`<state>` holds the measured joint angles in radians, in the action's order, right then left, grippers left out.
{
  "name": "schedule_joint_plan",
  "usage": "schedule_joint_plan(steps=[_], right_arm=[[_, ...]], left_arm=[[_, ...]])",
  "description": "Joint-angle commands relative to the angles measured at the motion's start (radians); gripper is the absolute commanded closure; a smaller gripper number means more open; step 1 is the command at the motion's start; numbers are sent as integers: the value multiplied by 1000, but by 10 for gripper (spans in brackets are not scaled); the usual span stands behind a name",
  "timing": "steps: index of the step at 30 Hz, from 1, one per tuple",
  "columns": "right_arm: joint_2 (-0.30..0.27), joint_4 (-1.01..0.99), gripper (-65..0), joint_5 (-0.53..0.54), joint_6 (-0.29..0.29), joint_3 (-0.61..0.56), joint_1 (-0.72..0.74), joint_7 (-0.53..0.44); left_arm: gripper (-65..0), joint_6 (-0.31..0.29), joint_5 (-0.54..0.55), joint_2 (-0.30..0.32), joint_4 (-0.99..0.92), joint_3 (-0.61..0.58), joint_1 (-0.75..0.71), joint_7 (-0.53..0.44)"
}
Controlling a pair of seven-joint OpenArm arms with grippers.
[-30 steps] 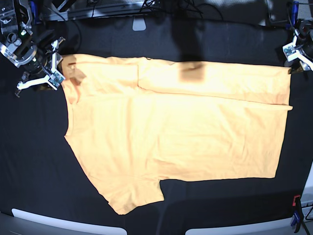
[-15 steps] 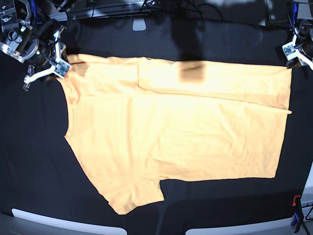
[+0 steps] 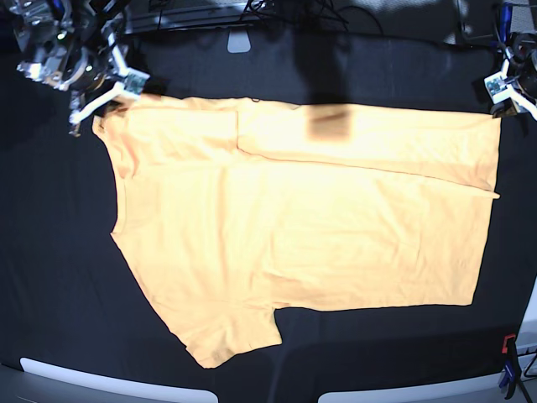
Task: Layout the t-shirt on the table in an organized manner, then fold the t-shirt properly
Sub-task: 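Lift and drag the shirt with both grippers to flatten it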
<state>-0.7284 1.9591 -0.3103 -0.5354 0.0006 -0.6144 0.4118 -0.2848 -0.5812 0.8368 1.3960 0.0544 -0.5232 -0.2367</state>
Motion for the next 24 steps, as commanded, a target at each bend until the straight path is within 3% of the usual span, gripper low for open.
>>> schedule_joint_plan(steps=[1,4,14,17,20,24], right_arm=[[-23,10,-269,-37,45,-13,14,-2],[-41,-1,-269,-114,57,-72,48,22],[-64,-88,-257,-143,55,-133,126,43],[-70,-87,-168,-146,33,-133,126,50],[-70,-87,-14,-182,21,-133,126,53],[-71,-84,0,-184,26,-133,119,80]], left_arm=[[0,7,-2,20,6,10,0,5],[0,7,-2,20,6,10,0,5],[0,8,-2,20,6,10,0,45],[0,8,-2,20,6,10,-1,45],[0,8,-2,20,6,10,-1,45],[0,8,27,20,6,10,-9,45]])
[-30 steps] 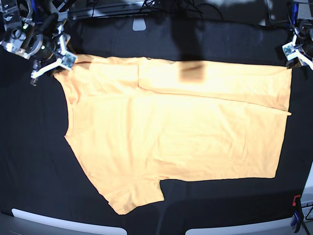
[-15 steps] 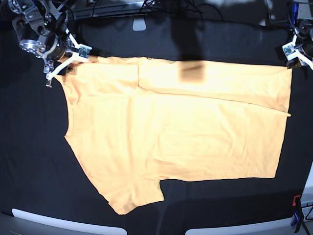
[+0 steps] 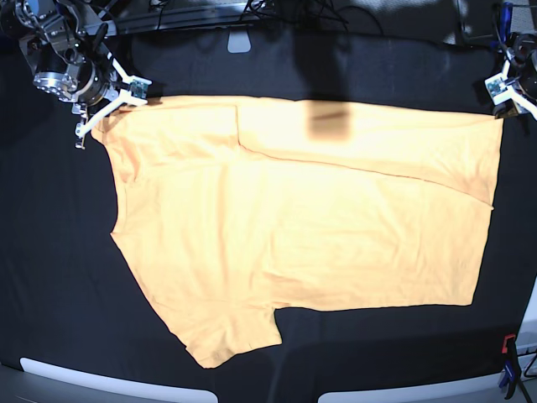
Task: Layout the t-shirt on the table in an organized manner, then fold the t-shirt properly
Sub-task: 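Lift and drag the shirt with both grippers to flatten it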
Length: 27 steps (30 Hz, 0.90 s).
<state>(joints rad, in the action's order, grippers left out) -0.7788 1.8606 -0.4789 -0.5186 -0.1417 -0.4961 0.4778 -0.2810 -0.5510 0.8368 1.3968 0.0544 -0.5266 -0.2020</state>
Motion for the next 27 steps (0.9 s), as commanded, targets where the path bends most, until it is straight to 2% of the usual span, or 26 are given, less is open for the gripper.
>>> schedule_joint_plan(steps=[1,5,9,13,19,24,25,27], right_arm=[[-26,19,0,-15,10,10,-7,19],[-85,50,0,-16,11,10,-73,51],[-152,76,0,-9,42,10,-153,122],[-194,111,0,37,57,10,-234,216],[-199,182,0,37,68,10,-332,216],[-199,251,0,37,120,11,-327,203],[-198,255,-35,37,119,10,-315,203],[-189,251,-181,38,116,10,-301,203]], left_arm=[[0,3,20,21,5,10,-11,10],[0,3,47,38,22,10,-61,6],[0,3,47,77,59,10,-139,5],[0,3,45,116,82,10,-225,41],[0,3,43,142,85,11,-311,45],[0,4,45,142,85,11,-298,44],[0,3,45,142,86,11,-298,44],[0,3,46,141,87,11,-299,44]])
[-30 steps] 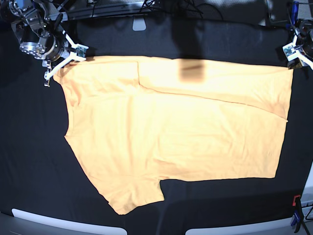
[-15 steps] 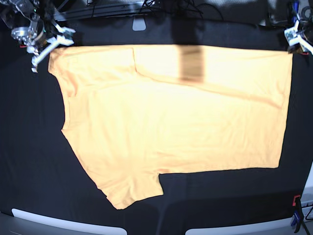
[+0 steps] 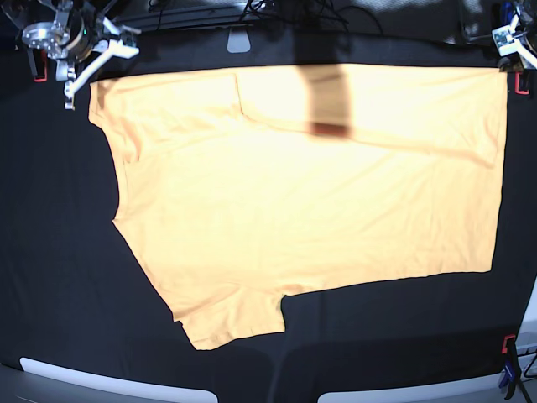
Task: Layout the t-shirt on the table in an organized manner, then fold the t-shirt properly
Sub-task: 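Lift and drag the shirt with both grippers to flatten it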
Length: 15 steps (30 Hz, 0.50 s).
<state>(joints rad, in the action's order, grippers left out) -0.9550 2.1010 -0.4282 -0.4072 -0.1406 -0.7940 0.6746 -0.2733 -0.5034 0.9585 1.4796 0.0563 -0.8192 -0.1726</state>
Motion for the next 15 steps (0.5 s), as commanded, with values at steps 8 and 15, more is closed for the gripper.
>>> schedule_joint_plan(steps=[8,15], right_arm=[[30,-64,-312,-55,35,9,9,-77],[92,-98,-312,-96,83,9,78,-140]], left_arm=[[0,-3,-5,-23,8,10,9,15],[0,0,-5,-61,9,10,53,16]])
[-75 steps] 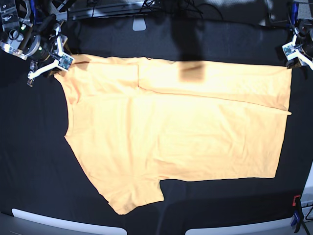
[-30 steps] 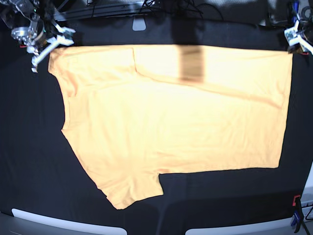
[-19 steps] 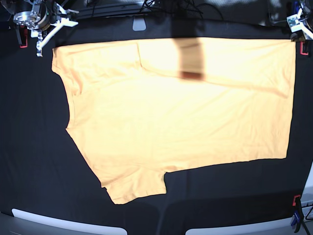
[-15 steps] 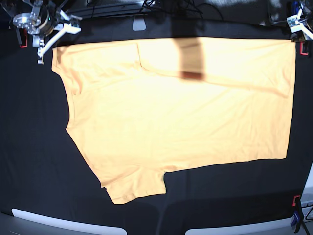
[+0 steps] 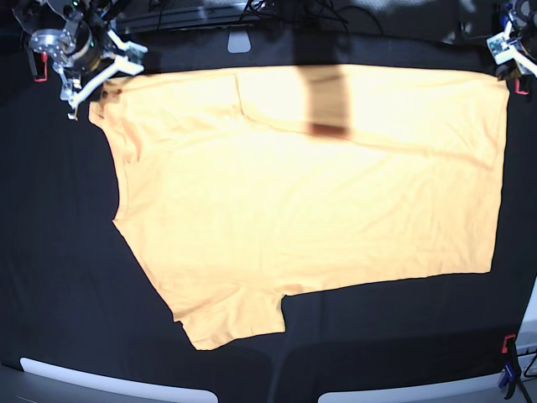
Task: Layout the t-shirt on the table in an organized manner, then fold the t-shirt properly
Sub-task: 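Lift and drag the shirt with both grippers to flatten it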
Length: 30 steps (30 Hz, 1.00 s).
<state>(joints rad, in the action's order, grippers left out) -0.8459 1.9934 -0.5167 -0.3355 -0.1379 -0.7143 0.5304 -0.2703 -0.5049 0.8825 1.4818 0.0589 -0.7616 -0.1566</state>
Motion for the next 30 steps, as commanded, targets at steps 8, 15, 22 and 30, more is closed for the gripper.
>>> schedule_joint_plan(steps=[8,15,22,30], right_arm=[[-15,9,-311,-6,-60,5,34,-11],[-15,9,-301,-4,-97,5,24,-51],[8,-3,-260,-3,-105,4,64,-87],[23,-59,-260,-8,-118,4,102,-84]], left_arm=[[0,-3,-3,15,6,7,-3,2],[0,-3,-3,15,6,7,-3,4],[0,-3,-3,15,6,7,0,5],[0,24,-3,15,6,8,0,7]])
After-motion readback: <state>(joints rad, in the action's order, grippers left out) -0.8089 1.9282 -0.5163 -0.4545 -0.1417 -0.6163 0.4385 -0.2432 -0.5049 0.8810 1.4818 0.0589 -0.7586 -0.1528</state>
